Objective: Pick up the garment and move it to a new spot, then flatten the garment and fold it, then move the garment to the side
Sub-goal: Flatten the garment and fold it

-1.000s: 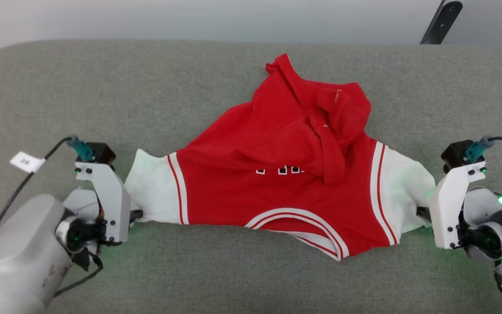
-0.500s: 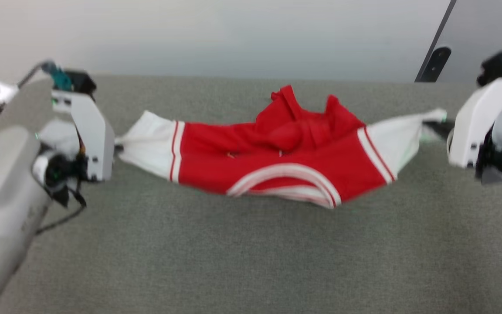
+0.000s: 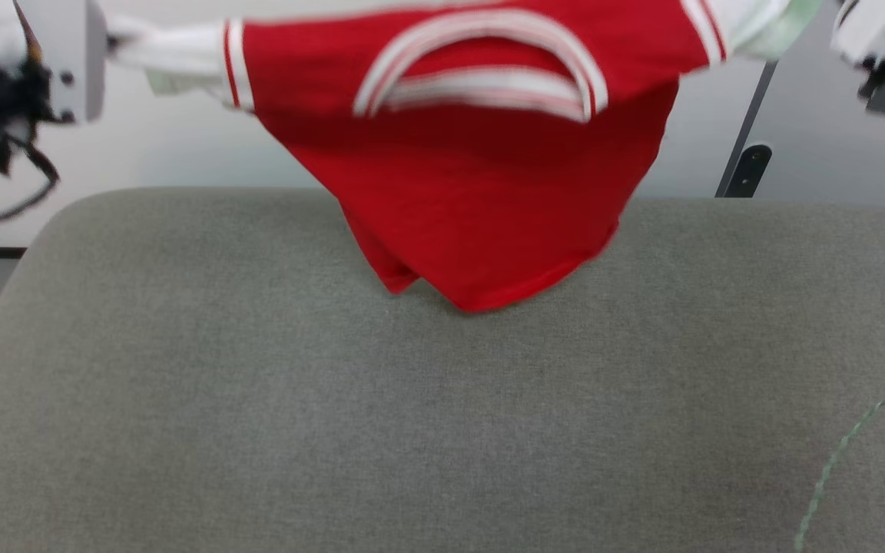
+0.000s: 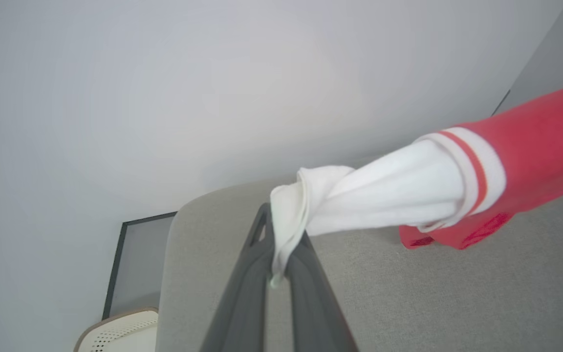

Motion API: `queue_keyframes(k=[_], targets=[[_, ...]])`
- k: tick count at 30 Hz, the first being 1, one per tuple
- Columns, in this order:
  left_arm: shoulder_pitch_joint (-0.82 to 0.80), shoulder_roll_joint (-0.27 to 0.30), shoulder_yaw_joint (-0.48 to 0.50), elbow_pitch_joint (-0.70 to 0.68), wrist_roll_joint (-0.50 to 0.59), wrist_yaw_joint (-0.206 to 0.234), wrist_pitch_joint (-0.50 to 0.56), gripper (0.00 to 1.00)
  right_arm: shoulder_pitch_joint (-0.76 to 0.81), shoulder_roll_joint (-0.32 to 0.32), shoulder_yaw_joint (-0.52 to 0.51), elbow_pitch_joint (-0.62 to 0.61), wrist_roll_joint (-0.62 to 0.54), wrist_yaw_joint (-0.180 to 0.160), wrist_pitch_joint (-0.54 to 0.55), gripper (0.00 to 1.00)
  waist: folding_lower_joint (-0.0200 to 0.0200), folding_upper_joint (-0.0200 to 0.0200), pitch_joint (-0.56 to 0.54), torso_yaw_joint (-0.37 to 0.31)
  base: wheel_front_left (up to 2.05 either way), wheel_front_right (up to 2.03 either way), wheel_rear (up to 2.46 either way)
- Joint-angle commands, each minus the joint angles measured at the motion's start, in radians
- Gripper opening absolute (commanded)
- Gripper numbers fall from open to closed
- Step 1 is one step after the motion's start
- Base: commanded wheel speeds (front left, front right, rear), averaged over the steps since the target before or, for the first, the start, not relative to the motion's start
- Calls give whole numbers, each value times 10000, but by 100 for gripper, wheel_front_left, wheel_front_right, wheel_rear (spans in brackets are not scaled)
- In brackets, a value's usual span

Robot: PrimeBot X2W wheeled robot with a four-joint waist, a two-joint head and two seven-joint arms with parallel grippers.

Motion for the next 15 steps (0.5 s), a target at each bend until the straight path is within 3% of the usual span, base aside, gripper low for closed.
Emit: queue_keyframes(k=[1,6,15], targets=[[-364,4,-97,93,216,-77,-49,0,-427,49,-142,286,-279,-4,-348,0,0,-1,-65,-10,0,0,0],[-1121,-115,-281,593,472,-146,-138,0,-1389,290,-452,1222,-858,-5,-1381,0,0,-1,-153,-11,0,0,0],[-1804,-250,-335,1327,674,-69,-858,0,-2472,390,-854,2592,-1582,-6,-2202,0,0,-1,241,-17,0,0,0]])
